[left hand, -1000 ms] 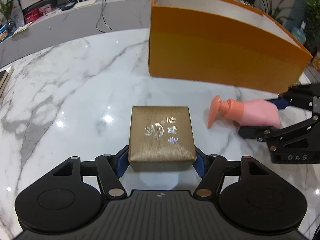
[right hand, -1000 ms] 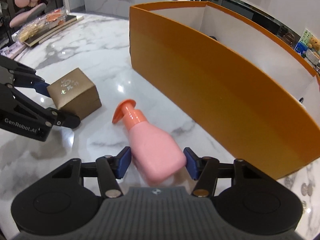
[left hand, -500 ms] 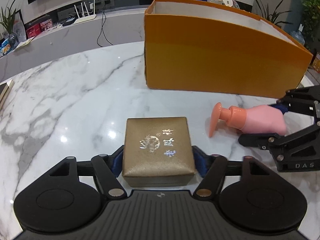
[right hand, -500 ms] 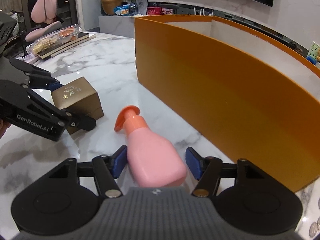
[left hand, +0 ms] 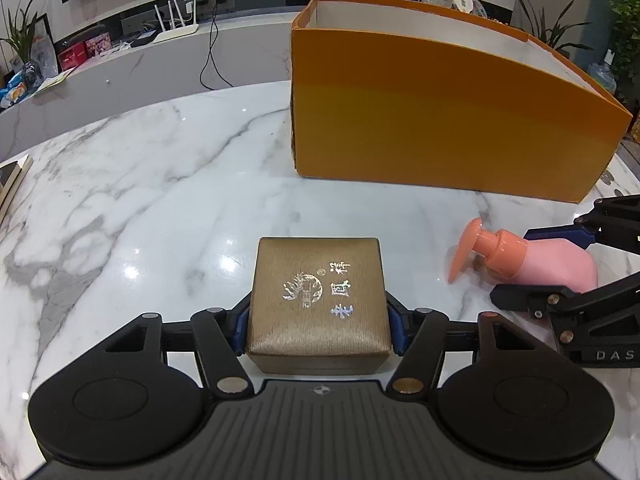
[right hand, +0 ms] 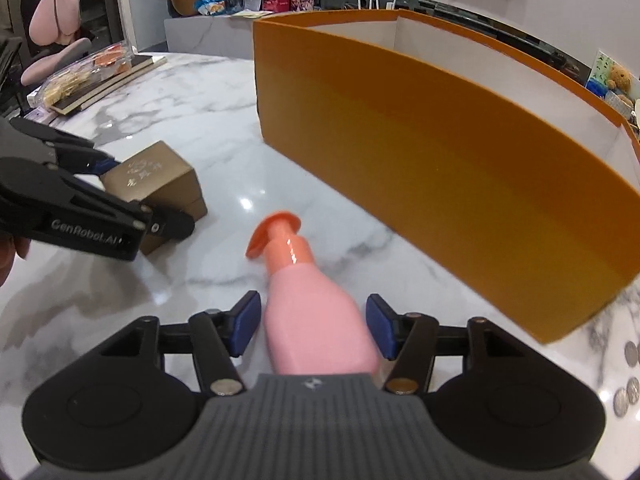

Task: Organize rigid objects
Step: 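Grasp the gold square box with the left tool while the right tool grasps the pink pump bottle, then lift the gold box and pink bottle and carry them over the orange box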

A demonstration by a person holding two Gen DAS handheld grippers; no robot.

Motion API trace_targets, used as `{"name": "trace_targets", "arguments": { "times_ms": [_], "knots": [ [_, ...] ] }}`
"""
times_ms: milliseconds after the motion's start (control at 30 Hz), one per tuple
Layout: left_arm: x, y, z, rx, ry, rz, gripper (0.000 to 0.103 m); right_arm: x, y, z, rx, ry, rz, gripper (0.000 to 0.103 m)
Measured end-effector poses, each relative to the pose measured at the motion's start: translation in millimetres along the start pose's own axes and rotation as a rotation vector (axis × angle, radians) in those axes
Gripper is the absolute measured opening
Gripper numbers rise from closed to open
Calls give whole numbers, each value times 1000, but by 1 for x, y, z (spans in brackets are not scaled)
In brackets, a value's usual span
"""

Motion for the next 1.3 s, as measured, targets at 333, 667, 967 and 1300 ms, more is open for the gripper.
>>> {"name": "trace_targets", "arguments": {
  "times_ms": [333, 667, 967, 1300],
  "knots": [
    [3, -2, 5, -18, 4, 6, 67, 5, -3, 2, -27, 45, -51, 45],
    [28, -6, 34, -25, -65, 23, 67, 21, -15, 32, -32, 16, -121, 43],
    [38, -11, 50, -18, -102, 22, 67, 35, -9, 70, -19, -23, -115, 43],
    [83, -11, 93, -48, -191, 31, 67, 94, -28, 135, 12, -189, -209, 43]
  ]
}}
Point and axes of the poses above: each gripper's, at about its wrist camera, not at the fingertips, and z roughly against the way its jaws point, y to its left, x to its top, the point moved 6 cm from there along -z, roughly the way its jaws point, and after that the axes turned 6 degrees about -z, right-handed, at the moved point
